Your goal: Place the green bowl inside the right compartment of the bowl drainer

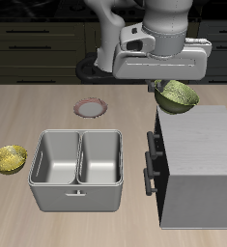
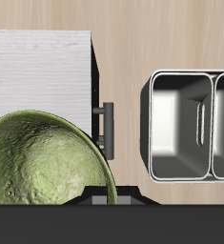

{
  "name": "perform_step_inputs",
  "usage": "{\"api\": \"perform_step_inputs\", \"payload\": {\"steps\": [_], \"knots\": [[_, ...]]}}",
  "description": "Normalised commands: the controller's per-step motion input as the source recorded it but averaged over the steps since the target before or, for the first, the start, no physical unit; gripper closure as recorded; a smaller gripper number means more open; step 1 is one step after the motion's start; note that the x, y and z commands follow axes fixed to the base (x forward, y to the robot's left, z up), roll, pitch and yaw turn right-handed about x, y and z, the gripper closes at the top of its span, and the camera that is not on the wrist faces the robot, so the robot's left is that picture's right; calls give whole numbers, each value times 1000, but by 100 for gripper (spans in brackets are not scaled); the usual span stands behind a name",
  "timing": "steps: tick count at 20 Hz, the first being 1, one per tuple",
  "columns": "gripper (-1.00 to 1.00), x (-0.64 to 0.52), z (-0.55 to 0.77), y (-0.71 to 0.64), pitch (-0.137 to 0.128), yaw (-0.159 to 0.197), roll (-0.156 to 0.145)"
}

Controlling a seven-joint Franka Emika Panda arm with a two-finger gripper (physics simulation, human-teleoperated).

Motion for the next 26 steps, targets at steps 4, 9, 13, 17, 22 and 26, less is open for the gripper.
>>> {"api": "perform_step_inputs", "payload": {"steps": [4,9,13,17,22,26], "knots": [[100,-157,155,-712,-21,-1,-74],[100,-141,102,-407,-22,15,-22],[100,-153,61,-477,-9,-11,-47],[100,-104,42,-328,-7,-24,-9],[100,-110,94,-257,-28,13,-19],[100,-149,142,-320,-30,-12,-12]]}}
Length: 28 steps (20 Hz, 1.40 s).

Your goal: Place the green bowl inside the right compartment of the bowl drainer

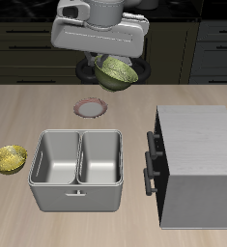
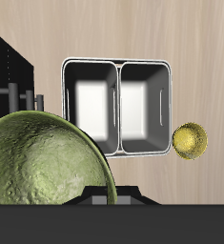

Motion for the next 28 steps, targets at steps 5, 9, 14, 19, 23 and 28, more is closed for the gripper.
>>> {"api": "perform_step_inputs", "payload": {"steps": [5,9,14,19,23,28], "knots": [[100,-146,134,-261,-34,7,2],[100,-125,97,-228,-29,19,0],[100,-150,158,-318,-40,2,-18],[100,-63,35,-244,-11,-57,-97],[100,12,-63,-49,-12,-19,-25],[100,66,-155,36,2,45,4]]}}
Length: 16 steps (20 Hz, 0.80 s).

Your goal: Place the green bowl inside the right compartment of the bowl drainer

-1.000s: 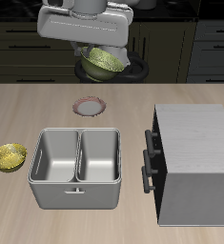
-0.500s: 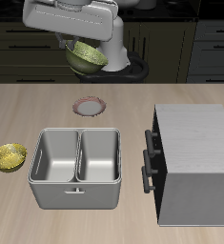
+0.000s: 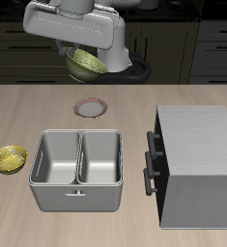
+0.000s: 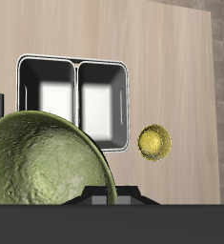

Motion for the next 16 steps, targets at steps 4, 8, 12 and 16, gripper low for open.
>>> {"api": "perform_step_inputs", "payload": {"steps": [4,8,12,16], "knots": [[100,108,-253,47,19,8,13],[100,78,-193,48,13,4,25],[100,58,-252,-27,20,-3,8],[100,20,-282,-126,30,-7,-15]]}}
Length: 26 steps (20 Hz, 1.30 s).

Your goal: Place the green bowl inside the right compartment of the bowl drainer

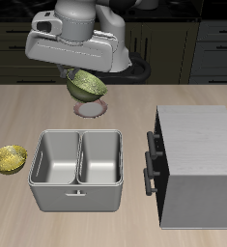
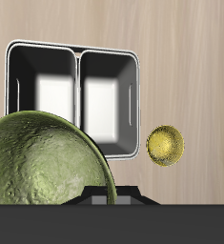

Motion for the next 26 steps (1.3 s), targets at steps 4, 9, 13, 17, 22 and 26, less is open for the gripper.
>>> {"api": "perform_step_inputs", "payload": {"steps": [4,9,13,17,22,26], "knots": [[100,10,-208,-114,21,-3,-25],[100,-36,-139,-151,11,-18,-13],[100,-5,-96,-87,7,2,-22],[100,0,-73,-156,7,-25,-30],[100,1,-122,-117,11,1,-7],[100,24,-260,37,14,9,27]]}}
